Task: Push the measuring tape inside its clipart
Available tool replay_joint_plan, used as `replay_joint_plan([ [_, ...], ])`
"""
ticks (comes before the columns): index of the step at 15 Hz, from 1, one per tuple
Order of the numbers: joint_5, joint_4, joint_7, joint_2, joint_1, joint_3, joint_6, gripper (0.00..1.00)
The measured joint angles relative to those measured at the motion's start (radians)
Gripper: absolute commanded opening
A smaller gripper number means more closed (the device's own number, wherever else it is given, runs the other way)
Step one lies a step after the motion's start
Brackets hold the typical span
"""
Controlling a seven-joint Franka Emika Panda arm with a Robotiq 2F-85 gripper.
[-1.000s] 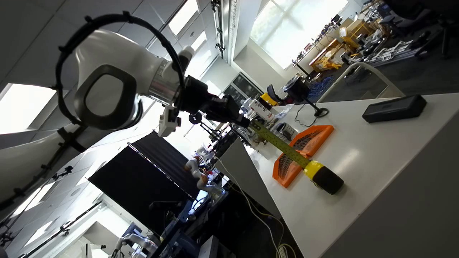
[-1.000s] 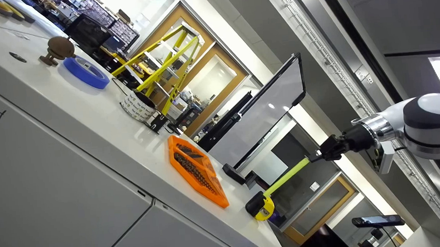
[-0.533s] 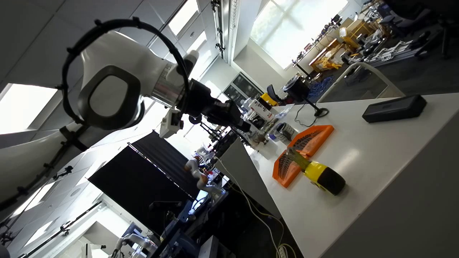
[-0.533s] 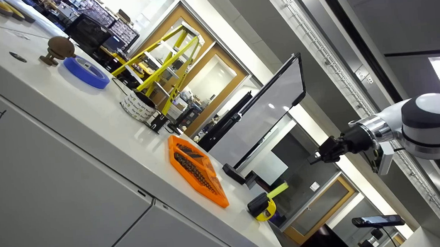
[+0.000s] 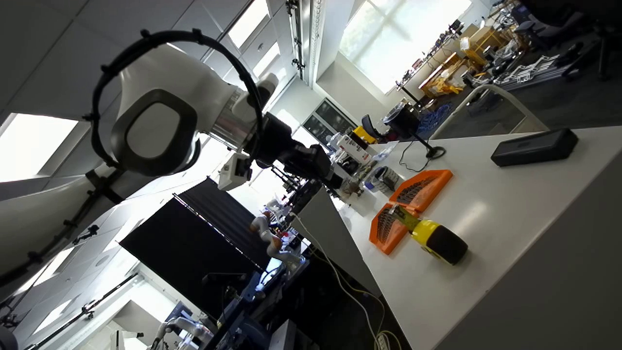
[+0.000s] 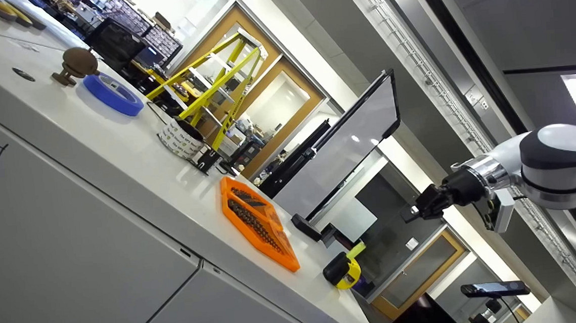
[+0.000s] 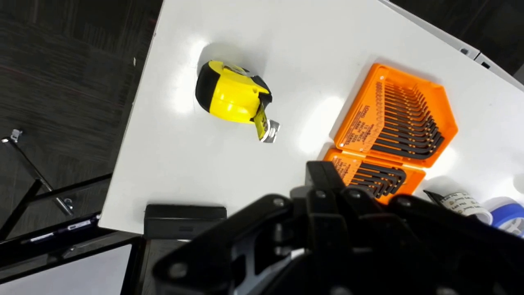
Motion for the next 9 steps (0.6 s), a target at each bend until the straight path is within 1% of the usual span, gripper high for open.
replay_joint_plan([
  [9,-0.001,-0.001,0.001,0.069,-0.022,0.000,-0.013,0.00],
])
